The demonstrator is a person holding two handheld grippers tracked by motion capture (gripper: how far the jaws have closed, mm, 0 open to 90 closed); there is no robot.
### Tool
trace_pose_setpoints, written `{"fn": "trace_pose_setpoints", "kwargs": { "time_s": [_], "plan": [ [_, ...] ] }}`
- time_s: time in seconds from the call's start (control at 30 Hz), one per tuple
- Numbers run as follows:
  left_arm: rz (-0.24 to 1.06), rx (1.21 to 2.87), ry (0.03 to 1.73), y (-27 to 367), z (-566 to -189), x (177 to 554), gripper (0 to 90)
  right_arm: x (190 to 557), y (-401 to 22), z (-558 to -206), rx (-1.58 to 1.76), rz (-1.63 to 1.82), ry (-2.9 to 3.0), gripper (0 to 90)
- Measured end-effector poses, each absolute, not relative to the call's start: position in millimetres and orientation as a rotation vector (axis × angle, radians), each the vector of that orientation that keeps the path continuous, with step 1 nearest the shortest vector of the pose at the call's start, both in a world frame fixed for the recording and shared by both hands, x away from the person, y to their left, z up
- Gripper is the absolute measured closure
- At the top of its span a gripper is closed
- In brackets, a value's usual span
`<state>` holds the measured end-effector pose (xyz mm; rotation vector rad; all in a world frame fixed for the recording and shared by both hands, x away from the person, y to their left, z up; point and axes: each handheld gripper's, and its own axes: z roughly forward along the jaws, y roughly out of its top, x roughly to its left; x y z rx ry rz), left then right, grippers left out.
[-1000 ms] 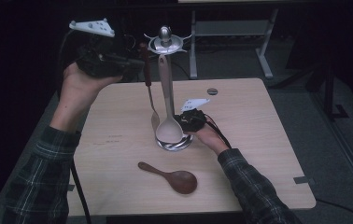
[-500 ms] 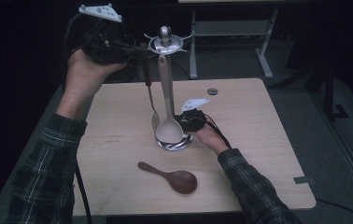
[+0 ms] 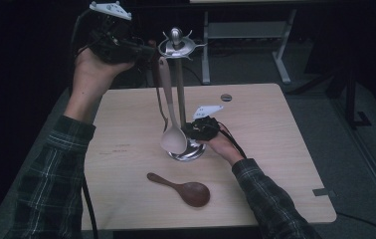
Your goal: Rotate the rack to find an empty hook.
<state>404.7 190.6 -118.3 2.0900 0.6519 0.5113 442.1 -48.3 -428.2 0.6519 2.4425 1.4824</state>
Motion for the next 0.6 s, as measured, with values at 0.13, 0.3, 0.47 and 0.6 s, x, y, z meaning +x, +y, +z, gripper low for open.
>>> {"fn": "trace_pose_setpoints", "kwargs": {
  "time_s": [0.13, 0.3, 0.47, 0.6],
  "plan": [
    [0.494, 2.068, 0.661, 195.3, -121.3, 406.7, 89.9, 442.1, -48.4, -428.3, 0.653, 1.484, 2.442, 72.4],
    [0.468, 2.035, 0.648, 197.7, -115.8, 393.5, 89.9, 442.1, -48.4, -428.4, 0.654, 1.487, 2.443, 72.4],
    [0.458, 2.028, 0.591, 188.4, -106.5, 372.3, 89.9, 442.1, -48.3, -428.4, 0.654, 1.487, 2.442, 72.4],
    [0.438, 2.04, 0.553, 176.5, -104.9, 364.3, 89.9, 441.8, -48.2, -428.3, 0.656, 1.485, 2.442, 72.4]
  ]
}}
